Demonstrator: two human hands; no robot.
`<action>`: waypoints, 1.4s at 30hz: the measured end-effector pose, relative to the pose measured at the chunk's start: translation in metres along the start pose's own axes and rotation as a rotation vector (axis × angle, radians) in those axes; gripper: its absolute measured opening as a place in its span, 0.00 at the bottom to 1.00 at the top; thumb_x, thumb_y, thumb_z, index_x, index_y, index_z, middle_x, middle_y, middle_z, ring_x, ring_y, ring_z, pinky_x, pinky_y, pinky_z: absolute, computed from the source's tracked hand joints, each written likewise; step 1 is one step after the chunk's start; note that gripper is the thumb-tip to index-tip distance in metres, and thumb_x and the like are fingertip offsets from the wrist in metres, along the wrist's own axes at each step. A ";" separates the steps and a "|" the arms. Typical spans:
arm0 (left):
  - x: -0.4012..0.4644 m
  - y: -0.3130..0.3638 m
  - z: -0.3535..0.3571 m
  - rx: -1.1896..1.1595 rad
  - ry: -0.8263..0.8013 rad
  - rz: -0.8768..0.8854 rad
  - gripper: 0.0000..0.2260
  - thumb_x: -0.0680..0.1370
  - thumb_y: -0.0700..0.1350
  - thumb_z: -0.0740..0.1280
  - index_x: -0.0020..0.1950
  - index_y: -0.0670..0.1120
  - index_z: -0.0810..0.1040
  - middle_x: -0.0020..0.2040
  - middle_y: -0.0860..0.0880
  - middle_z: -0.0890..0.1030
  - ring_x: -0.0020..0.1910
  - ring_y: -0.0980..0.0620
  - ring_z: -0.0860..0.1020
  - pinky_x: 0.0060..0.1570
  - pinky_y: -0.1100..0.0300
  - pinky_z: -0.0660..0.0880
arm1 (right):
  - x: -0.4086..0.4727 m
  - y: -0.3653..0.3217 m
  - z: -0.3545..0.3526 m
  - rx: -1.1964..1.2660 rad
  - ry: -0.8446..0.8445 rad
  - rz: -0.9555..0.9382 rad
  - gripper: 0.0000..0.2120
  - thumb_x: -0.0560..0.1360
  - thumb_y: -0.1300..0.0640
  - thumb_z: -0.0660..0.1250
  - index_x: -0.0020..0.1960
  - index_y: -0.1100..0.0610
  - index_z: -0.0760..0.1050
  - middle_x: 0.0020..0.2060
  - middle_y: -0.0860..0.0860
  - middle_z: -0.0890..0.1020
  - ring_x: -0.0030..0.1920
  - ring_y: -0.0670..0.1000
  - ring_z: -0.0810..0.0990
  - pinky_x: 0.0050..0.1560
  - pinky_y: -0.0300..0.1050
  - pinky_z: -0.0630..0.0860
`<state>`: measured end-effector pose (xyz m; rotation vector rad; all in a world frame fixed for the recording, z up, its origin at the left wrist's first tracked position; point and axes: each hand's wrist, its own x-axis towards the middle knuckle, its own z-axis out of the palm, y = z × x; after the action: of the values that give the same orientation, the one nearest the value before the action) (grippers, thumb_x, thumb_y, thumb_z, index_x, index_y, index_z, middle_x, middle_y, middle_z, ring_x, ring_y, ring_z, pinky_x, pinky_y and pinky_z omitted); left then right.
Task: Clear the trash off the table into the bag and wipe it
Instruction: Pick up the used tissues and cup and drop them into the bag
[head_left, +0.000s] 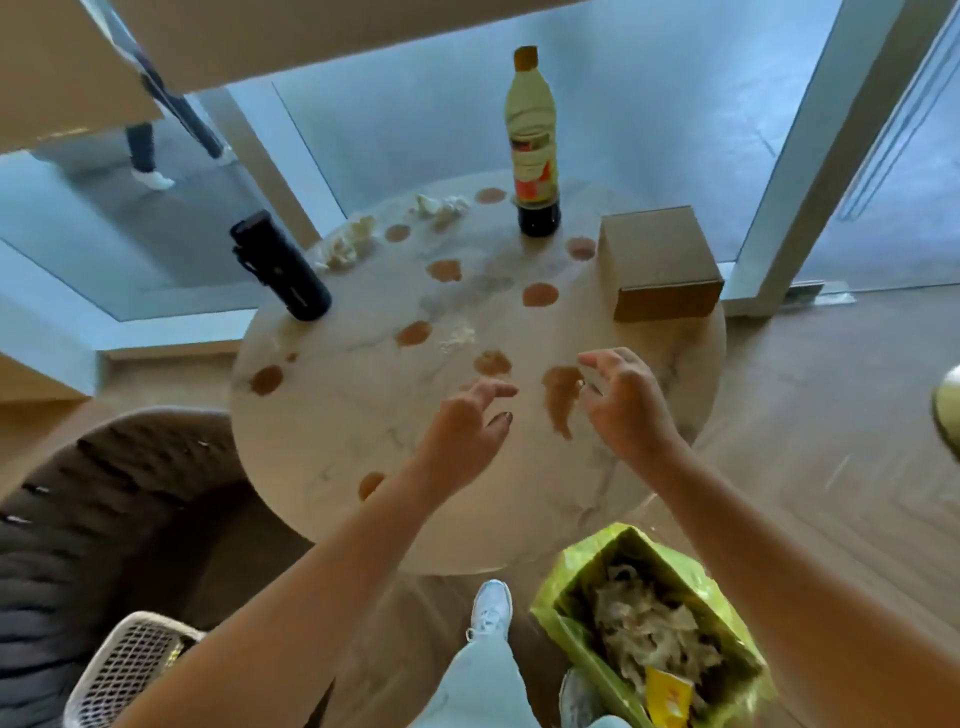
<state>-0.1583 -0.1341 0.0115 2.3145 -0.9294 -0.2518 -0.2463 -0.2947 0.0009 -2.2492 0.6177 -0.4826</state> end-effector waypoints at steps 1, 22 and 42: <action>0.005 -0.010 -0.011 0.018 0.030 -0.028 0.14 0.74 0.36 0.67 0.60 0.42 0.77 0.58 0.43 0.78 0.57 0.47 0.75 0.55 0.69 0.63 | 0.011 -0.009 0.005 0.007 -0.020 -0.012 0.15 0.73 0.66 0.65 0.60 0.62 0.75 0.55 0.57 0.77 0.57 0.55 0.74 0.57 0.35 0.66; 0.348 -0.210 -0.103 0.073 0.174 -0.061 0.15 0.74 0.36 0.66 0.61 0.41 0.76 0.58 0.39 0.74 0.60 0.43 0.73 0.64 0.61 0.65 | 0.340 -0.058 0.180 -0.167 -0.203 -0.020 0.22 0.74 0.56 0.67 0.66 0.60 0.70 0.61 0.58 0.74 0.62 0.57 0.71 0.63 0.46 0.66; 0.481 -0.267 -0.050 0.113 0.213 0.051 0.08 0.76 0.32 0.63 0.49 0.36 0.80 0.47 0.36 0.76 0.49 0.40 0.75 0.51 0.58 0.69 | 0.441 -0.009 0.252 -0.176 0.019 -0.260 0.07 0.65 0.71 0.60 0.32 0.69 0.77 0.33 0.62 0.76 0.36 0.62 0.75 0.38 0.42 0.67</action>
<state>0.3628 -0.2876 -0.0882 2.3601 -0.9133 0.0702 0.2433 -0.3966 -0.0907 -2.5099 0.3905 -0.5981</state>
